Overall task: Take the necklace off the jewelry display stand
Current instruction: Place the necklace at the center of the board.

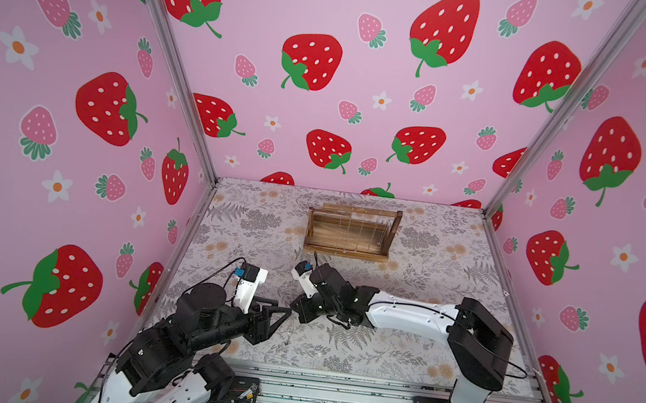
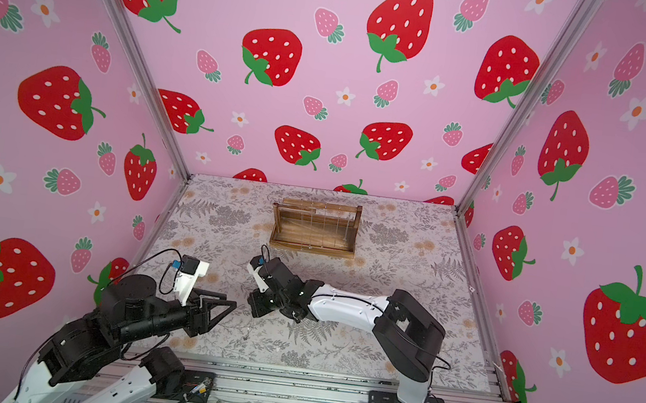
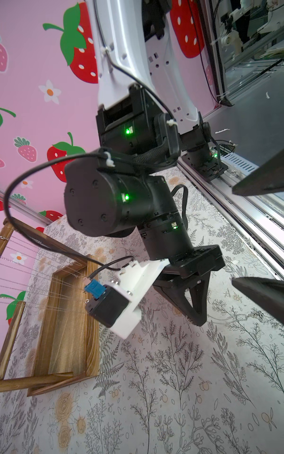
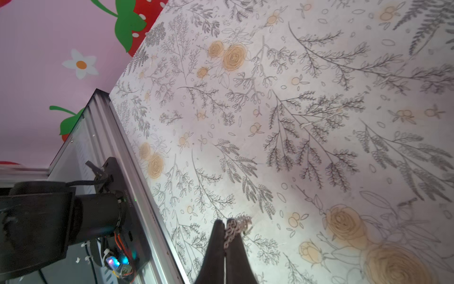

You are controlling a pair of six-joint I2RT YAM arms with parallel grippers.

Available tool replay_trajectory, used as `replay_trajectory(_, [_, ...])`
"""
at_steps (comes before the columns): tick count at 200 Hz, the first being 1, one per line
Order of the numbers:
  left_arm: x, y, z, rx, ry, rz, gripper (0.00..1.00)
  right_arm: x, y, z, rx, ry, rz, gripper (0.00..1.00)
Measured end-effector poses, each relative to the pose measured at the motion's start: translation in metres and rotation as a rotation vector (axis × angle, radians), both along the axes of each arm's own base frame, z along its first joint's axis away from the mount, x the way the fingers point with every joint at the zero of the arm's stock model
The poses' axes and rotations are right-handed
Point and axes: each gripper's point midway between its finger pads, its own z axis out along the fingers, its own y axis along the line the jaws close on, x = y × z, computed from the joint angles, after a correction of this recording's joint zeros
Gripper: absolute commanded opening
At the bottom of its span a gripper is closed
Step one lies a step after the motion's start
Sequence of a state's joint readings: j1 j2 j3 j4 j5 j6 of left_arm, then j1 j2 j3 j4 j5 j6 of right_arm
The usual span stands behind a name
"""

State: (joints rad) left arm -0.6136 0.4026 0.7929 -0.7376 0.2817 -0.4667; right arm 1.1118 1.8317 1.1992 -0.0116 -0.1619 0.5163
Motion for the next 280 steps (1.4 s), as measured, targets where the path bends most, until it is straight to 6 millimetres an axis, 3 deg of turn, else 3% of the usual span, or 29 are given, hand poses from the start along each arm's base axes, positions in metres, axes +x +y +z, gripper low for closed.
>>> replay_trajectory(55, [0.001, -0.005, -0.004, 0.01, 0.024, -0.018, 0.55, 0.038, 0.006, -0.026, -0.035, 0.032, -0.078, 0.0])
replay_trajectory(104, [0.001, -0.006, -0.004, 0.008, 0.027, -0.025, 0.55, 0.051, 0.002, -0.054, -0.078, 0.076, -0.119, 0.0])
replay_trajectory(159, [0.001, -0.006, -0.004, 0.007, 0.027, -0.026, 0.55, 0.064, 0.015, -0.057, -0.059, 0.081, -0.133, 0.0])
replay_trajectory(218, [-0.002, -0.008, -0.002, -0.002, 0.026, -0.041, 0.56, 0.072, 0.012, -0.077, -0.09, 0.09, -0.174, 0.0])
replay_trajectory(280, [-0.002, -0.01, -0.003, -0.008, 0.031, -0.055, 0.57, 0.082, 0.008, -0.081, -0.096, 0.091, -0.209, 0.0])
